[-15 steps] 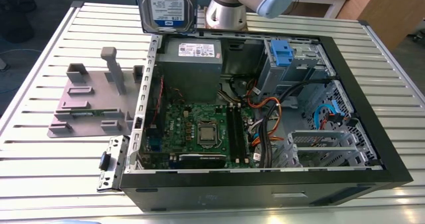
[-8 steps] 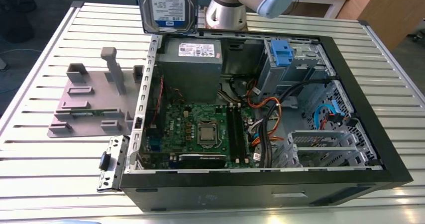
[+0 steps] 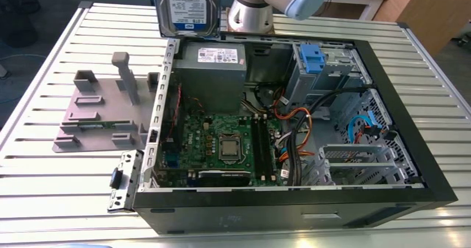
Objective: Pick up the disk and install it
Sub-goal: 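Pick up the disk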
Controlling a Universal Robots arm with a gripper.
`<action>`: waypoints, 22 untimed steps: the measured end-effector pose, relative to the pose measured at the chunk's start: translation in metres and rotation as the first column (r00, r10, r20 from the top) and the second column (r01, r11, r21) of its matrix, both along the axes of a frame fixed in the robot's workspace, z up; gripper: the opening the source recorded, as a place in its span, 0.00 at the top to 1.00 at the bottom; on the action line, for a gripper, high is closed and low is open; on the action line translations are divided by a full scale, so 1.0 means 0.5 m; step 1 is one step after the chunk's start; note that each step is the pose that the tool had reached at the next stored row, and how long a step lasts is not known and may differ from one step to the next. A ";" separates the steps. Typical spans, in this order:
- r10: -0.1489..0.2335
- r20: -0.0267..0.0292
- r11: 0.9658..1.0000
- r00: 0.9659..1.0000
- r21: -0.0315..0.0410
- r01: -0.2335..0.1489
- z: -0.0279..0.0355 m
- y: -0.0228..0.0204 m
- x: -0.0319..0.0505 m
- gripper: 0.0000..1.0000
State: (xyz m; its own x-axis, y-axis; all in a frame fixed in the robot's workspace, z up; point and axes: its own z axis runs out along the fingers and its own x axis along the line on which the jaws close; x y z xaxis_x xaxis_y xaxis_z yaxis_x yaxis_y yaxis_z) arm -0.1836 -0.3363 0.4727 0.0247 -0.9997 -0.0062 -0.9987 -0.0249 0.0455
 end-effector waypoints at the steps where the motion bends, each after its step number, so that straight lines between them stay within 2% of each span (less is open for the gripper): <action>1: 0.000 0.000 1.000 1.000 0.000 0.000 0.000 -0.0002 0.001 0.63; 22: 0.000 0.000 1.000 1.000 0.000 0.000 -0.002 -0.0032 0.011 0.63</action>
